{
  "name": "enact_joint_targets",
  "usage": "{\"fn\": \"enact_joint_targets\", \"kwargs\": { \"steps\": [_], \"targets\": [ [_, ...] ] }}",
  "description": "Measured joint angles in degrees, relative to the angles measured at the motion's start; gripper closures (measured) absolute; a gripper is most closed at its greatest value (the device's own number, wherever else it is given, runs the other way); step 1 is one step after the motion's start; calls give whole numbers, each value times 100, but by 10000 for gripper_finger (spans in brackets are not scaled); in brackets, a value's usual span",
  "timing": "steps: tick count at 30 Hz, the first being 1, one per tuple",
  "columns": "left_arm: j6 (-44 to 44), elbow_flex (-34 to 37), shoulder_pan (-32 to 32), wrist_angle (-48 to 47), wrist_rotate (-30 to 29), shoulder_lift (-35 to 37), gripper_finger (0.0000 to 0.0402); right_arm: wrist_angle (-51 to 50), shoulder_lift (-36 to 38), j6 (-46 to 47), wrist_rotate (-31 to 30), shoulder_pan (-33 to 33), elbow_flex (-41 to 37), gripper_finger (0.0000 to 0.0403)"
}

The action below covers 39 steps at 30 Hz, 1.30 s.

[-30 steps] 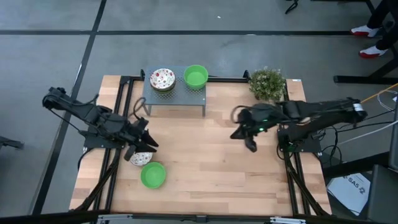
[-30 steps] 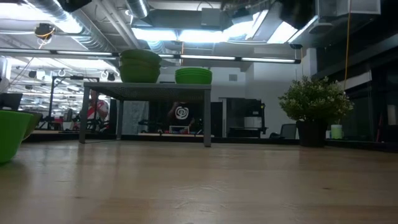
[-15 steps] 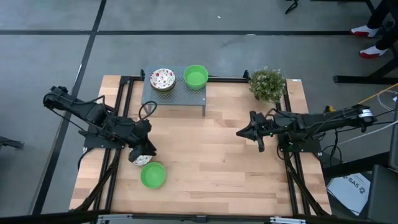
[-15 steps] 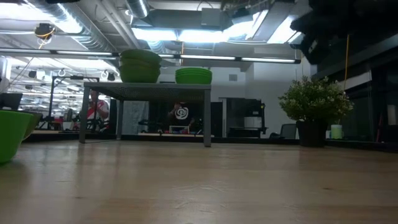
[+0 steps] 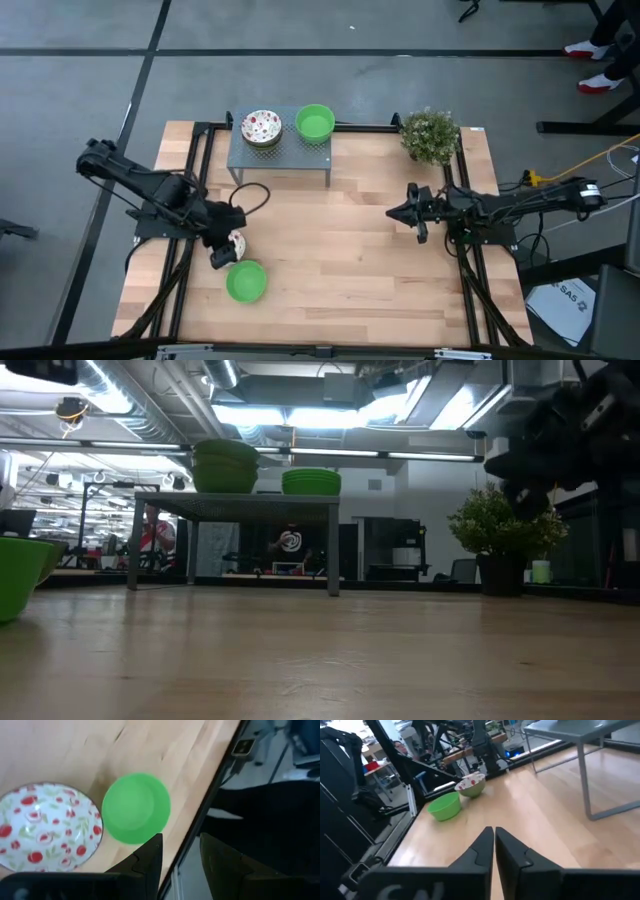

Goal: Pick & Place Mini bowls
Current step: Stack the white bowl on top of the white bowl on the shelf

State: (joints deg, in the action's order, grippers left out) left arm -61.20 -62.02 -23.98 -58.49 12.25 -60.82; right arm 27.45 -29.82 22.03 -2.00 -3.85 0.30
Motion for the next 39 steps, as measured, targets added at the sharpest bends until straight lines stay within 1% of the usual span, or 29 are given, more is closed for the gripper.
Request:
{"fn": "enact_joint_targets", "kwargs": {
  "steps": [5, 8, 12, 15, 19, 23, 26, 29, 32, 36, 39],
  "targets": [
    [-286, -2, -222, -71, 303, -218, 277, -210, 116, -466, 2, 148, 2, 388],
    [-364, -2, -421, -266, 306, -333, 277, -337, 118, -706, 0, 254, 5, 396],
    [-208, -4, -653, -776, 208, -565, 277, -778, 116, -1007, -2, 399, 9, 399],
    [67, -4, -793, -1095, 171, -761, 277, -1201, 111, -1023, -4, 529, 9, 392],
    [493, -4, -903, -1237, -33, -974, 277, -1570, 111, -1050, -69, 640, 9, 382],
    [898, -4, -910, -1237, -310, -1137, 277, -2048, 111, -1094, -473, 650, 11, 380],
    [1186, -4, -910, -1234, -519, -1195, 277, -2522, 99, -1399, -685, 651, 10, 380],
    [1383, -4, -910, -1232, -740, -1215, 277, -2485, 61, -1843, -699, 652, 20, 380],
    [1402, -4, -910, -1232, -898, -1215, 277, -2499, 61, -1948, -699, 652, 20, 380],
    [1402, -4, -910, -1230, -973, -1215, 277, -2496, 61, -2089, -681, 652, 20, 380],
    [1402, -4, -910, -1225, -973, -1215, 277, -2525, 61, -2379, -458, 652, 20, 380]
  ]
}}
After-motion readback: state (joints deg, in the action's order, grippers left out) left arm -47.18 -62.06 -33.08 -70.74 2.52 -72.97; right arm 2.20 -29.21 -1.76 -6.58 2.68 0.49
